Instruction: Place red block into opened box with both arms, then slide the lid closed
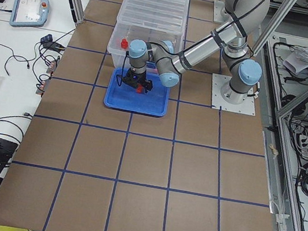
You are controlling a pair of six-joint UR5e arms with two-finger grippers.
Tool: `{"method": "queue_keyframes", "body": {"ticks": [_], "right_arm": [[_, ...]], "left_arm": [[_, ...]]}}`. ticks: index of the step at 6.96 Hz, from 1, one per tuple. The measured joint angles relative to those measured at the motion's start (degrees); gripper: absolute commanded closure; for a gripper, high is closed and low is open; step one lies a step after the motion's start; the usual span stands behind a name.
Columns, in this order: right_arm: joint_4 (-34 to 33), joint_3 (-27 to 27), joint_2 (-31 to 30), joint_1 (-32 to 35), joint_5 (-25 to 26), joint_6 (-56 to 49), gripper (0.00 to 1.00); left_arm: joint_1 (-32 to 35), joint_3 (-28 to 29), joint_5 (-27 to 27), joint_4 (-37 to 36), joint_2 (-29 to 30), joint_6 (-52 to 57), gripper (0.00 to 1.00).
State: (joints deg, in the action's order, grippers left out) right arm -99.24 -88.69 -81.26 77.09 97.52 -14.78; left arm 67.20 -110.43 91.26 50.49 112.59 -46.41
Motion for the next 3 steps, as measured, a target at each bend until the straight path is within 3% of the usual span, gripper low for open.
{"method": "queue_keyframes", "body": {"ticks": [2, 3], "right_arm": [[9.93, 8.11, -1.15, 4.74, -3.8, 5.89, 0.0], [12.4, 9.61, -2.28, 7.98, -5.83, 9.87, 0.0]], "left_arm": [[0.1, -0.93, -2.63, -0.1, 0.55, -0.78, 0.97], [0.12, -1.08, -3.49, -0.14, 0.43, -0.65, 1.0]]}}
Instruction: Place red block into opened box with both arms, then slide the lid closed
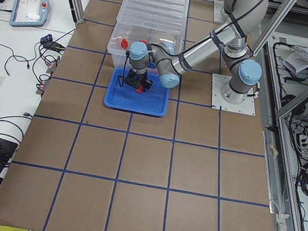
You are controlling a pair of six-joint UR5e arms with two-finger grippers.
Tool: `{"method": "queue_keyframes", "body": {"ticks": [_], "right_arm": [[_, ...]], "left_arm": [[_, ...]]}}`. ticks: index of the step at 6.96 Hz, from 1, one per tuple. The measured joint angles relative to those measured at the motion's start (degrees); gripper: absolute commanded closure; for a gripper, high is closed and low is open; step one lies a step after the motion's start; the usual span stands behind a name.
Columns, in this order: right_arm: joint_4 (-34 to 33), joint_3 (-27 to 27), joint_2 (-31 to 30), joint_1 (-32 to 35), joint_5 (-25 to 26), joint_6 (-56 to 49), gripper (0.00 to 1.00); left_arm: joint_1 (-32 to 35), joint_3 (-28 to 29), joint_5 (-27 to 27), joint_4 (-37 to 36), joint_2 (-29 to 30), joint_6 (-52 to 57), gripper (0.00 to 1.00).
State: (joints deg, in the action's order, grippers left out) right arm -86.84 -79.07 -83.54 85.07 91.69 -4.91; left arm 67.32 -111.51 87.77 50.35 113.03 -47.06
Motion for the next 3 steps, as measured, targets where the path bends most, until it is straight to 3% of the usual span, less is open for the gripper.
{"method": "queue_keyframes", "body": {"ticks": [3], "right_arm": [[3.16, 0.98, -1.12, 5.08, -2.21, 11.06, 0.0]], "left_arm": [[0.07, 1.63, 0.08, 0.64, -2.03, 2.55, 1.0]]}}
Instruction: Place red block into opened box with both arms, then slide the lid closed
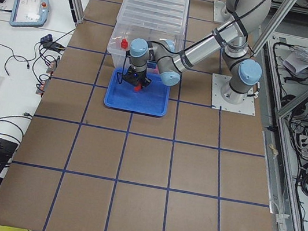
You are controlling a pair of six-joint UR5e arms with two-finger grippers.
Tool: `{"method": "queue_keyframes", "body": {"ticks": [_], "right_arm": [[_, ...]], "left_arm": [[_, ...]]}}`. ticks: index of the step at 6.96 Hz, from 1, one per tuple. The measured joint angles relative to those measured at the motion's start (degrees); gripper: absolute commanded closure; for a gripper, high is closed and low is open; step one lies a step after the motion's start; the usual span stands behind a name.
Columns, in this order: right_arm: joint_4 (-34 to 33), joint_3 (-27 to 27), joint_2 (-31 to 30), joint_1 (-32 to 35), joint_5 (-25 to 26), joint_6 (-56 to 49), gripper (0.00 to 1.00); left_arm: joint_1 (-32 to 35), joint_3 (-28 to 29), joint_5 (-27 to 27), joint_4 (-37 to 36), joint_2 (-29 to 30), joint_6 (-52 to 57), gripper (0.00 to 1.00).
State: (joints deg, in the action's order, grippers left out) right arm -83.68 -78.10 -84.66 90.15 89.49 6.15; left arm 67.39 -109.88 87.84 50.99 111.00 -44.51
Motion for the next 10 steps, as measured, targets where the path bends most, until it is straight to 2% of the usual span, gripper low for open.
{"method": "queue_keyframes", "body": {"ticks": [2, 3, 6, 8, 10], "right_arm": [[0.11, -0.06, 0.12, 0.26, -0.13, 0.8, 0.0], [0.12, -0.14, 0.15, 0.28, -0.16, 0.86, 0.0], [0.16, -0.44, -0.06, 0.29, -0.19, 0.88, 0.0], [0.17, -0.63, -0.12, 0.29, -0.19, 0.85, 0.0], [0.17, -0.72, -0.19, 0.29, -0.19, 0.82, 0.0]], "left_arm": [[-0.46, 4.5, 0.22, 3.63, -1.96, 7.07, 1.0], [-0.29, 8.3, 0.35, 8.43, -3.36, 10.61, 1.0], [1.65, 21.87, 0.42, 29.38, -7.02, 22.56, 1.0], [8.41, 24.27, 1.68, 32.49, -7.48, 29.73, 1.0], [15.12, 24.02, 3.15, 31.03, -6.52, 31.47, 1.0]]}}
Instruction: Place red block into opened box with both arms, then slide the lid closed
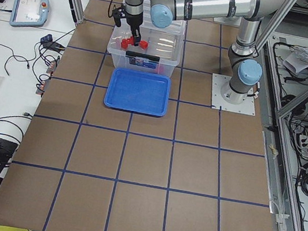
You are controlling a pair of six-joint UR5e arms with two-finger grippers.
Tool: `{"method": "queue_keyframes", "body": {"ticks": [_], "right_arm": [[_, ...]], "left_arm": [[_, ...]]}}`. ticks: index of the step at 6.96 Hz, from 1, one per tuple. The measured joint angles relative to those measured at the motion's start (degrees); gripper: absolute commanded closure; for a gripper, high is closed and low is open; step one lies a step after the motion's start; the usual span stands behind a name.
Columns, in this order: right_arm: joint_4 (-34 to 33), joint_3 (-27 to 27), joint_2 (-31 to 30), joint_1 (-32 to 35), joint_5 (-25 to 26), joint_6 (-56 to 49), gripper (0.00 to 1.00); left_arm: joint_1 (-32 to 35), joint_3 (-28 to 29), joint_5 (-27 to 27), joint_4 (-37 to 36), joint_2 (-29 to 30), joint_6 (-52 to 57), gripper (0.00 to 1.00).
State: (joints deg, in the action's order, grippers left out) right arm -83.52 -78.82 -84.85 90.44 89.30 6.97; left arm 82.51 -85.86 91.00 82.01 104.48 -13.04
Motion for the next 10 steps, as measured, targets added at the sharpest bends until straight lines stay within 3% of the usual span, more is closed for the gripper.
{"method": "queue_keyframes", "body": {"ticks": [2, 5, 10], "right_arm": [[0.02, -0.02, -0.16, -0.2, 0.12, -0.1, 0.0], [0.02, 0.03, -0.21, -0.67, 0.1, -0.44, 0.0], [0.02, 0.06, -0.15, -0.97, 0.15, -0.46, 0.0]], "left_arm": [[3.21, -2.68, -0.07, -1.84, 0.67, 1.31, 1.0], [4.81, -10.82, -0.35, -14.18, 1.71, 3.85, 1.0], [5.42, -20.03, -0.44, -24.85, 2.36, 2.39, 1.0]]}}
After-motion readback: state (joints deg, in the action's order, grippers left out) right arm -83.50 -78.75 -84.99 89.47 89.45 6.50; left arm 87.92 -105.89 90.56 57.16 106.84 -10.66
